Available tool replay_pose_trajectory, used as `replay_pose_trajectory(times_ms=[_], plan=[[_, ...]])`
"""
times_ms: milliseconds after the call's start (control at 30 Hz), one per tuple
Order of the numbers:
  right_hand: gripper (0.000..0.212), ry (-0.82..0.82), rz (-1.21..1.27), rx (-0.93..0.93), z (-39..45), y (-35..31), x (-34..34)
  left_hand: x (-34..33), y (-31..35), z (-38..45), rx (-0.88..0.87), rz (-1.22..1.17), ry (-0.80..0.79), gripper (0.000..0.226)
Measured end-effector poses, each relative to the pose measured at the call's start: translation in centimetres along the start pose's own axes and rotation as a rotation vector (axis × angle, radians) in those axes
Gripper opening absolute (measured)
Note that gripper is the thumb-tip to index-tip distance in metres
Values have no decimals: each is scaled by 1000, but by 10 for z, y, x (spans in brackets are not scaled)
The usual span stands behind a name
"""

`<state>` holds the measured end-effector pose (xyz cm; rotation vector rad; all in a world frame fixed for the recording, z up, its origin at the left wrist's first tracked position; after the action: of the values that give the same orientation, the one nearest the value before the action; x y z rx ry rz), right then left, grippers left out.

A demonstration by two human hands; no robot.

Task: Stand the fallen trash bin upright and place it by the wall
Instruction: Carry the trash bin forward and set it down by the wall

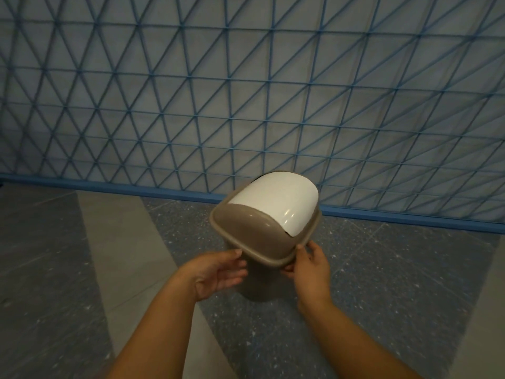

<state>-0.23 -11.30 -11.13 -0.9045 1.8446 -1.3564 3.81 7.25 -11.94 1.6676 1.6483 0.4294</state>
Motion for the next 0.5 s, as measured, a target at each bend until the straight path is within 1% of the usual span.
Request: replay_pose_trajectory(times_ms=[67,133,233,267,333,400,500], plan=[[30,-53,-82,-11,11,-8,8,10,6,1,-52,-54,79,8],[30,-96,-207,-34,23,-17,16,22,13,3,-81,-84,176,13],[30,-144,-362,-77,41,-32,28,32,23,8,-138,-29,368,13],[30,-155,-390,-85,47,-36,32,30,26,9,-158,-1,405,16],[30,-135,-395,-83,54,-41,38,20,31,12,-192,47,408,22],[27,-89,-337,-71,54,-42,41,11,33,14,-224,61,386,21],[24,-46,-237,-42,43,-31,42,7,34,16,-267,40,405,18]])
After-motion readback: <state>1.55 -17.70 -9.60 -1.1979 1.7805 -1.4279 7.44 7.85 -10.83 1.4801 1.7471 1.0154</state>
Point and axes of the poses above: each hand's wrist, its own z-axis towards the middle knuckle, its own x-axis out of the back of the hand, y = z × x, the point moved 3 cm from there along z, towards the middle knuckle, and after that the axes turned 3 degrees about x, right-handed, at the moved point
